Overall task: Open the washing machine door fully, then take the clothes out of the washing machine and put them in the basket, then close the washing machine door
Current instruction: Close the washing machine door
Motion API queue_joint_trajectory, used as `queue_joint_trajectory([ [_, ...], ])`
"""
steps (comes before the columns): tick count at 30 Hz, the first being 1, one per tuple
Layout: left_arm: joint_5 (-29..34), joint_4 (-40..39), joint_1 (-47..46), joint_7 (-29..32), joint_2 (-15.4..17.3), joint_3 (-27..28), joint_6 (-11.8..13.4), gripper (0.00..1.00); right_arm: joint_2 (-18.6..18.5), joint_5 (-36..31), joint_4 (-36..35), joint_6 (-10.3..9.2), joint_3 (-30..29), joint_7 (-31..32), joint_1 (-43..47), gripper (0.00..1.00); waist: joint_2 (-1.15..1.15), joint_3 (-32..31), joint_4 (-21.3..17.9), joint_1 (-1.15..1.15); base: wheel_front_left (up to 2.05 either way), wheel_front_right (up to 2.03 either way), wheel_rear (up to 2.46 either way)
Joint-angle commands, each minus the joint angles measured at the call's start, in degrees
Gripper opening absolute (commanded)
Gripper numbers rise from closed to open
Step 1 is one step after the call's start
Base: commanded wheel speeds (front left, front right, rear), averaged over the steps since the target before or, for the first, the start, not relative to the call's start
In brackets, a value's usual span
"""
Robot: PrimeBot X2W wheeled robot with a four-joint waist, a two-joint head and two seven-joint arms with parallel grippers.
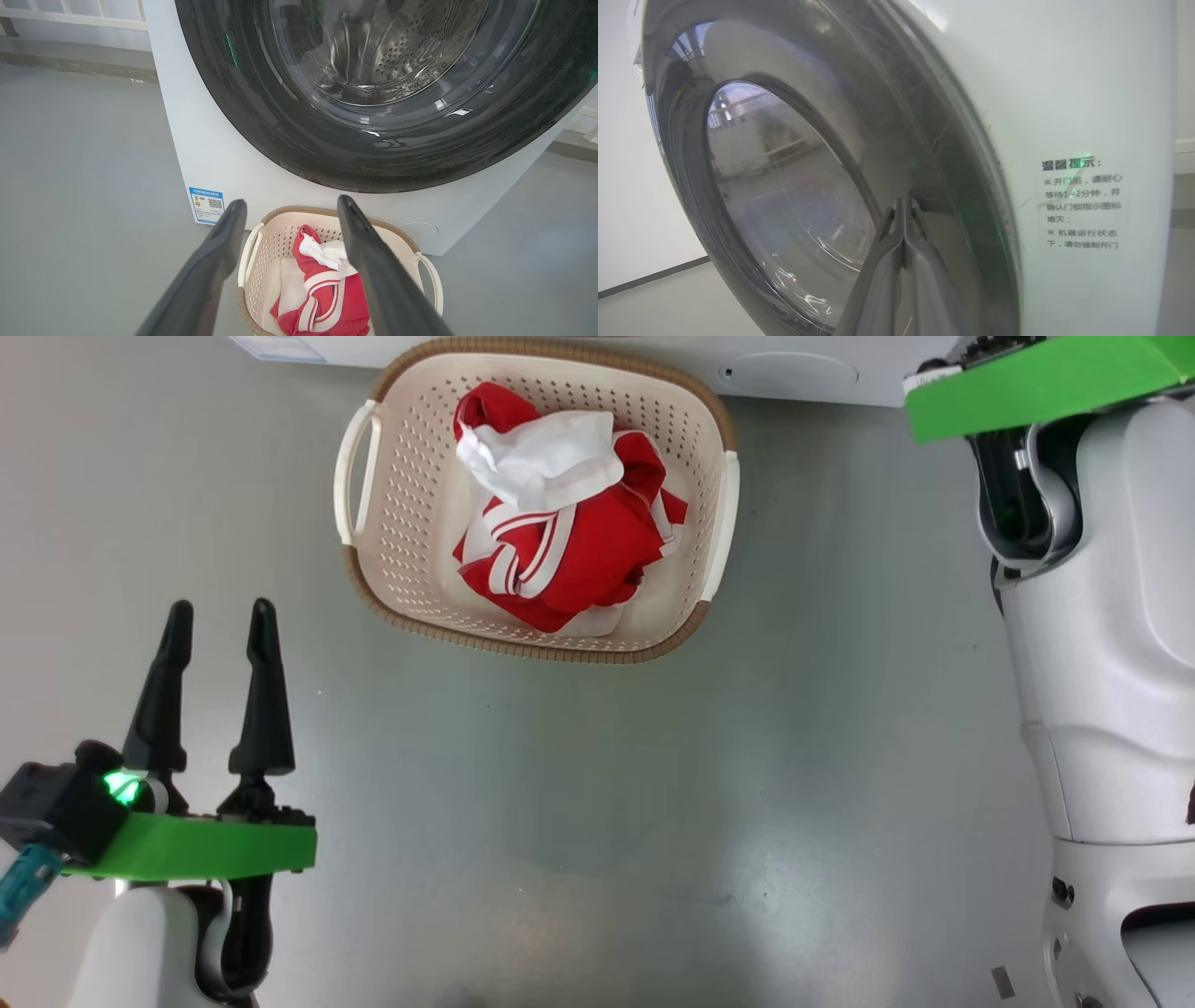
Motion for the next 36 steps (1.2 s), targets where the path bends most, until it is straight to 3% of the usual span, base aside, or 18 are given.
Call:
queue_joint_trajectory([
  [1, -0.1, -1.4, -0.7, -0.5, 2.3, 1.7, -0.2, 1.00, 1.2, -0.9, -1.6, -0.26, -1.2, -0.2, -2.3, 0.00, 0.00, 0.3, 0.1, 0.00, 0.00, 0.00, 0.00],
  [15, -0.2, -0.7, -1.3, -0.5, 2.1, 1.2, -0.2, 1.00, 1.8, -1.9, -0.4, -0.26, 1.1, -0.2, -1.6, 0.00, 0.00, 0.0, 0.0, 0.00, 0.00, 0.00, 0.00],
  [16, -0.2, -0.6, -1.2, -0.5, 2.1, 1.2, -0.2, 1.00, 1.7, -1.9, -0.2, -0.26, 1.8, -0.2, -0.7, 0.04, 0.00, -0.4, -0.1, 0.00, 0.00, 0.00, 0.00],
  [17, -0.2, -0.3, -0.9, -0.5, 2.0, 1.4, -0.2, 1.00, 1.5, -1.9, 0.0, -0.26, 3.0, -0.2, 1.1, 0.27, 0.00, -1.3, -0.4, 0.00, 0.00, 0.00, 0.00],
  [19, -0.1, -0.2, -0.7, -0.5, 2.0, 1.5, -0.2, 1.00, 1.3, -1.8, 0.1, -0.26, 3.6, -0.2, 2.0, 0.31, 0.00, -1.7, -0.5, 0.00, 0.00, 0.00, 0.00],
  [20, 0.0, -0.1, -0.4, -0.5, 2.0, 1.7, -0.2, 1.00, 1.1, -1.5, 0.2, -0.26, 4.2, -0.2, 4.1, 0.48, 0.00, -2.7, -0.9, 0.00, 0.00, 0.00, 0.00],
  [21, 0.1, 0.1, -0.2, -0.5, 2.0, 1.7, -0.2, 1.00, 0.9, -1.4, 0.2, -0.26, 4.5, -0.2, 5.2, 0.82, 0.00, -3.2, -1.0, 0.00, 0.00, 0.00, 0.00],
  [22, 0.2, 0.2, -0.1, -0.5, 2.0, 1.7, -0.2, 1.00, 0.8, -1.3, 0.1, -0.26, 4.7, -0.2, 6.3, 1.00, 0.00, -3.7, -1.2, 0.00, 0.00, 0.00, 0.00],
  [36, 1.1, 2.2, 4.8, -0.5, 3.4, 2.2, -0.2, 1.00, -0.6, 0.9, -1.3, -0.26, 4.3, -0.2, 22.5, 1.00, 0.00, -12.7, -4.9, 0.00, 0.00, 0.00, 0.00],
])
